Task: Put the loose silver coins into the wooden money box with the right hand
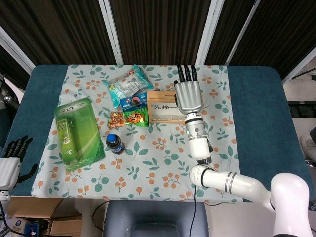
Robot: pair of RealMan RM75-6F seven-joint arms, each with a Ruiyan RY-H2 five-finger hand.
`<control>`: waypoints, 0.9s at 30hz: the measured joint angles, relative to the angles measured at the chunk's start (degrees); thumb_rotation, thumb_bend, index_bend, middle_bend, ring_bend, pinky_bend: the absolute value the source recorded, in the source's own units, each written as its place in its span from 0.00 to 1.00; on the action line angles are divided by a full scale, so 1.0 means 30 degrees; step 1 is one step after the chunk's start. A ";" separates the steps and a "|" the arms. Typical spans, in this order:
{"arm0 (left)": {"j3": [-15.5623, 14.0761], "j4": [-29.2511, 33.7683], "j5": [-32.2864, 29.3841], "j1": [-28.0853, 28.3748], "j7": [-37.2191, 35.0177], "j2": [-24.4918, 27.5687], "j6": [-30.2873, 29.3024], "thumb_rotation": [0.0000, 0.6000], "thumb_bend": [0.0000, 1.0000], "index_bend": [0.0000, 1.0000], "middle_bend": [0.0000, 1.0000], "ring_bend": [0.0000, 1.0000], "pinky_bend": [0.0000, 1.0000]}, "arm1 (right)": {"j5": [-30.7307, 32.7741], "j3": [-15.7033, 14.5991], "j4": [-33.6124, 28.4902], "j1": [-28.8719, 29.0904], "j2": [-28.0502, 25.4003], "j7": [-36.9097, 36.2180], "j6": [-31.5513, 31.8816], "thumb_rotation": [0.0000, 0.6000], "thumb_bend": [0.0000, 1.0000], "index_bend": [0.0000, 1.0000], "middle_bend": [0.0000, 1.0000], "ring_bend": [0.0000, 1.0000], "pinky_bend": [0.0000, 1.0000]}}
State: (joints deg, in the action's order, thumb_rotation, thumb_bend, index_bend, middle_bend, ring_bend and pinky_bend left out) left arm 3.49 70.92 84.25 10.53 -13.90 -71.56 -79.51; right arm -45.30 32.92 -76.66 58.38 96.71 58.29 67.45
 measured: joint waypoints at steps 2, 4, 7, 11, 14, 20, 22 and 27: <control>0.0002 -0.0039 -0.0019 0.0007 -0.0019 -0.0035 0.0030 1.00 0.38 0.00 0.00 0.00 0.00 | 0.0438 -0.0103 0.0134 0.0206 0.0031 0.0178 0.0060 1.00 0.64 0.74 0.15 0.00 0.00; -0.0003 -0.0065 -0.0028 0.0018 -0.0017 -0.0047 0.0066 1.00 0.38 0.00 0.00 0.00 0.00 | 0.0830 -0.0209 0.0255 0.0405 0.0049 0.0300 0.0095 1.00 0.64 0.74 0.15 0.00 0.00; 0.0001 -0.0090 -0.0051 0.0028 -0.0028 -0.0061 0.0100 1.00 0.38 0.00 0.00 0.00 0.00 | 0.1230 -0.0402 0.0414 0.0704 0.0072 0.0305 0.0113 1.00 0.64 0.74 0.15 0.00 0.00; -0.0004 -0.0183 -0.0084 0.0044 -0.0045 -0.0103 0.0171 1.00 0.38 0.00 0.00 0.00 0.00 | 0.1531 -0.0675 0.0640 0.0982 0.0140 0.0196 0.0136 1.00 0.64 0.74 0.15 0.00 0.00; -0.0008 -0.0225 -0.0099 0.0044 -0.0083 -0.0104 0.0189 1.00 0.38 0.00 0.00 0.00 0.00 | 0.1750 -0.0825 0.0783 0.1167 0.0201 0.0129 0.0177 1.00 0.64 0.73 0.15 0.00 0.00; -0.0014 -0.0280 -0.0086 0.0038 -0.0188 -0.0067 0.0187 1.00 0.38 0.00 0.00 0.00 0.00 | 0.2105 -0.1076 0.1082 0.1477 0.0282 -0.0006 0.0248 1.00 0.64 0.73 0.15 0.00 0.00; -0.0006 -0.0265 -0.0096 0.0031 -0.0181 -0.0063 0.0173 1.00 0.38 0.00 0.00 0.00 0.00 | 0.2248 -0.1169 0.1146 0.1582 0.0290 -0.0018 0.0264 1.00 0.65 0.73 0.15 0.00 0.00; -0.0026 -0.0250 -0.0097 -0.0002 -0.0173 -0.0062 0.0147 1.00 0.38 0.00 0.00 0.00 0.00 | 0.2497 -0.1366 0.1234 0.1739 0.0297 -0.0079 0.0308 1.00 0.65 0.73 0.15 0.00 0.00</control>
State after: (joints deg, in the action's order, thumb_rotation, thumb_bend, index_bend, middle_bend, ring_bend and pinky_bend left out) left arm 3.41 70.17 83.96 10.52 -14.42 -71.74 -79.07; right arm -37.81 28.82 -72.96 63.60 97.60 58.05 68.38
